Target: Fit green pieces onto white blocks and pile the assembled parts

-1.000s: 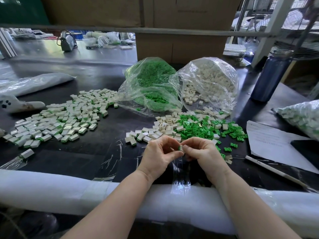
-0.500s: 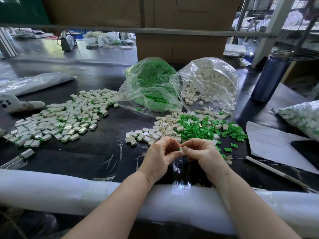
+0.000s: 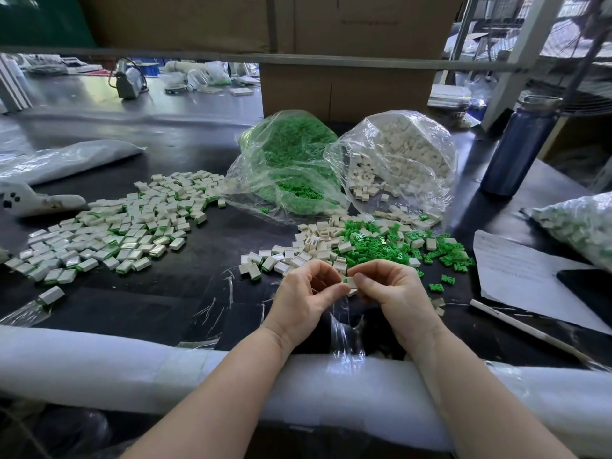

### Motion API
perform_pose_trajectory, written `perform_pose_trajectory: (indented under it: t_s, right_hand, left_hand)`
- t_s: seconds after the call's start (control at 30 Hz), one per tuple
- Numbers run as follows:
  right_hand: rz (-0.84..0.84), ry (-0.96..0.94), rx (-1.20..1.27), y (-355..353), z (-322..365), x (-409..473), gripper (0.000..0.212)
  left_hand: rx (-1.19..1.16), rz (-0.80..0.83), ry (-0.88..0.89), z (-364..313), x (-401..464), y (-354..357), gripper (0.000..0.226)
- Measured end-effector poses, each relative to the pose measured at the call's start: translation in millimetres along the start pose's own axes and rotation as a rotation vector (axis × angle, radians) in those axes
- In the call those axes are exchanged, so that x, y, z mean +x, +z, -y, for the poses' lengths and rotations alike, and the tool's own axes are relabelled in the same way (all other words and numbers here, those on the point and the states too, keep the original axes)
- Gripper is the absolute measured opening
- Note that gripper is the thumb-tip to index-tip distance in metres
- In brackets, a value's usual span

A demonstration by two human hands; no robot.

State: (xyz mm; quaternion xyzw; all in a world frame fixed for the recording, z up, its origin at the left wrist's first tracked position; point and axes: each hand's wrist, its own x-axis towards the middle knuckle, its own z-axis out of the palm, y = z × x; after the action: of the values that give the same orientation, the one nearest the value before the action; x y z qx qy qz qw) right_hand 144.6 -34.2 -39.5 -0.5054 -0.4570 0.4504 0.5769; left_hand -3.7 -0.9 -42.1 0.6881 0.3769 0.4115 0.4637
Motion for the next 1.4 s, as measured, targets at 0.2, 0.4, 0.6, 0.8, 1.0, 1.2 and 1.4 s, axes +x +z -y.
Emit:
perform_pose_trajectory:
  t_s: [0.2, 0.4, 0.6, 0.8, 1.0, 1.2, 1.4]
  right_hand:
    - [0.006, -0.052, -0.094, 0, -1, 0, 0.021]
    - [-0.012, -0.085, -0.161, 0, -2, 0, 0.022]
    - [0.002, -0.114, -0.165, 0, -1, 0, 0.025]
    - [-0.099, -0.115, -0.222, 0, -2, 1, 0.011]
    - [-0.255, -0.129, -0.244, -2, -1, 2, 0.017]
    - [-0.387, -0.144, -0.361, -5, -4, 4, 0.021]
    - [-0.445, -0.146, -0.544, -6, -7, 7, 0.018]
  left_hand:
    - [-0.003, -0.027, -0.042, 0, 1, -1, 0.008]
    - [0.038, -0.039, -0.065, 0, 0, -2, 0.010]
    - [-0.018, -0.004, -0.077, -2, 0, -1, 0.008]
    - [0.010, -0.145, -0.095, 4, 3, -2, 0.010]
    - [0.096, -0.550, -0.147, 12, 9, -12, 0.012]
    - [0.310, -0.627, -0.151, 13, 10, -15, 0.025]
    - [0.425, -0.589, -0.229, 19, 10, -15, 0.034]
